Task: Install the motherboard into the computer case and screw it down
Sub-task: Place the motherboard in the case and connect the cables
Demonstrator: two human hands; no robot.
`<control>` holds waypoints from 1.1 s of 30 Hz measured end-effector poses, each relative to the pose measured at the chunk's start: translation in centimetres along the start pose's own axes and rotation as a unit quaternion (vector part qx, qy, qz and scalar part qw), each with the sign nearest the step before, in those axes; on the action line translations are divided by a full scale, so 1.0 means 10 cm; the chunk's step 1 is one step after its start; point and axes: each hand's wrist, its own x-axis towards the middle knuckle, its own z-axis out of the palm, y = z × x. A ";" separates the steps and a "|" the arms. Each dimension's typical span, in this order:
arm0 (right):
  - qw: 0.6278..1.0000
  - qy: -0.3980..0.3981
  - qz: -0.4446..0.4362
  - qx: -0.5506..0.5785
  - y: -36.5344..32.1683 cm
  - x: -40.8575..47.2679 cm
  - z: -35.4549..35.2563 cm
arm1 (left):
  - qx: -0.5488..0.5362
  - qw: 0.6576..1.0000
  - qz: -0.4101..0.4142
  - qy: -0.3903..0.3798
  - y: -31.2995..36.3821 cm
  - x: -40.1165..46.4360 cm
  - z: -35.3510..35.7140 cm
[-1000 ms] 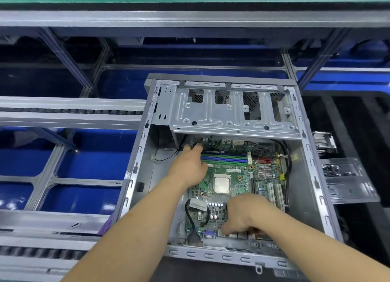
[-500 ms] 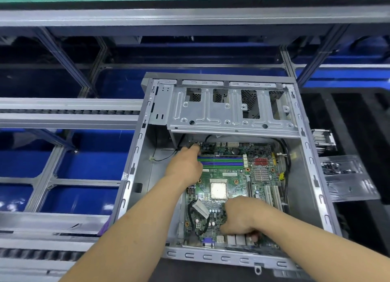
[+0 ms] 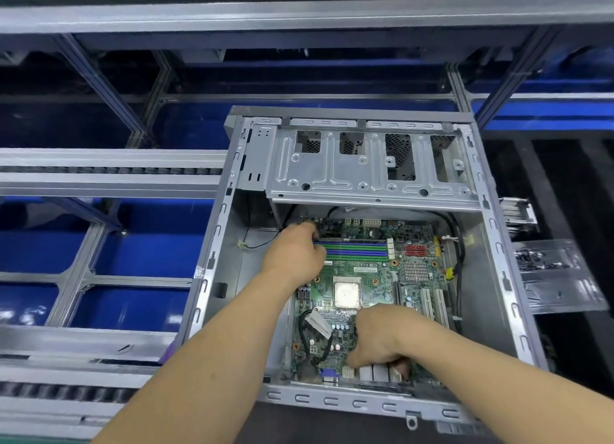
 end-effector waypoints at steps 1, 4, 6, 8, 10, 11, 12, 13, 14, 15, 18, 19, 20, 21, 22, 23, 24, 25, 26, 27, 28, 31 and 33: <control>1.000 -0.005 -0.002 0.005 0.01 0.00 0.00 | -0.002 1.000 -0.001 0.000 0.00 0.00 0.00; 1.000 -0.003 -0.003 0.013 0.02 0.01 0.01 | 0.000 1.000 0.003 0.003 0.00 0.00 0.01; 1.000 0.009 -0.006 0.008 0.02 0.01 0.01 | 0.005 1.000 0.005 0.006 0.01 -0.01 0.02; 1.000 0.015 -0.014 -0.003 0.00 0.01 0.02 | 0.013 1.000 0.008 0.003 0.02 -0.01 0.03; 1.000 0.010 -0.015 -0.006 -0.02 0.01 0.03 | 0.019 1.000 0.011 -0.005 0.03 -0.02 0.03; 1.000 0.003 -0.012 0.002 -0.03 0.00 0.03 | 0.020 1.000 0.011 -0.009 0.03 -0.02 0.03; 1.000 -0.006 -0.007 0.013 -0.04 0.00 0.03 | 0.018 1.000 0.010 -0.011 0.04 -0.02 0.02; 1.000 -0.016 -0.003 0.021 -0.04 -0.01 0.03 | 0.015 1.000 0.009 -0.012 0.04 -0.02 0.01; 0.999 -0.026 0.000 0.025 -0.05 -0.01 0.02 | 0.012 1.000 0.008 -0.012 0.04 -0.02 0.01; 0.999 -0.034 0.001 0.026 -0.05 -0.01 0.02 | 0.010 1.000 0.007 -0.011 0.04 -0.02 0.00; 0.999 -0.046 -0.002 0.025 -0.05 -0.02 0.02 | 0.016 1.000 -0.001 -0.006 0.03 -0.01 -0.01; 0.999 -0.047 -0.003 0.028 -0.04 -0.01 0.02 | 0.018 1.000 -0.003 -0.007 0.03 -0.01 -0.01; 0.998 -0.045 -0.002 0.031 -0.03 -0.02 0.03 | 0.020 1.000 -0.005 -0.008 0.03 -0.01 -0.01; 0.999 -0.042 0.000 0.035 -0.03 -0.02 0.03 | 0.022 1.000 -0.006 -0.010 0.03 -0.01 -0.01; 0.999 -0.036 0.002 0.036 -0.02 -0.02 0.03 | 0.025 1.000 -0.007 -0.010 0.03 -0.01 -0.01; 0.999 -0.030 0.002 0.037 -0.02 -0.01 0.03 | 0.029 0.999 -0.008 -0.010 0.03 -0.02 -0.01; 0.999 -0.025 0.001 0.037 -0.01 -0.01 0.03 | 0.033 0.999 -0.008 -0.011 0.03 -0.02 -0.01; 0.999 -0.024 -0.001 0.034 -0.01 -0.01 0.03 | 0.037 0.999 -0.009 -0.013 0.03 -0.02 -0.01; 0.999 -0.023 -0.005 0.027 -0.01 -0.01 0.03 | 0.040 0.999 -0.009 -0.015 0.04 -0.02 -0.01; 1.000 -0.021 -0.009 0.018 -0.02 -0.01 0.03 | 0.043 0.999 -0.010 -0.017 0.04 -0.03 -0.01; 1.000 -0.018 -0.012 0.008 -0.02 -0.01 0.03 | 0.046 0.999 -0.011 -0.017 0.04 -0.03 -0.02; 1.000 0.000 -0.009 -0.019 -0.01 -0.03 0.01 | 0.056 0.998 -0.019 -0.016 0.04 -0.04 -0.03; 1.000 -0.009 -0.001 -0.008 -0.01 -0.04 0.00 | 0.062 0.998 -0.021 -0.013 0.04 -0.04 -0.04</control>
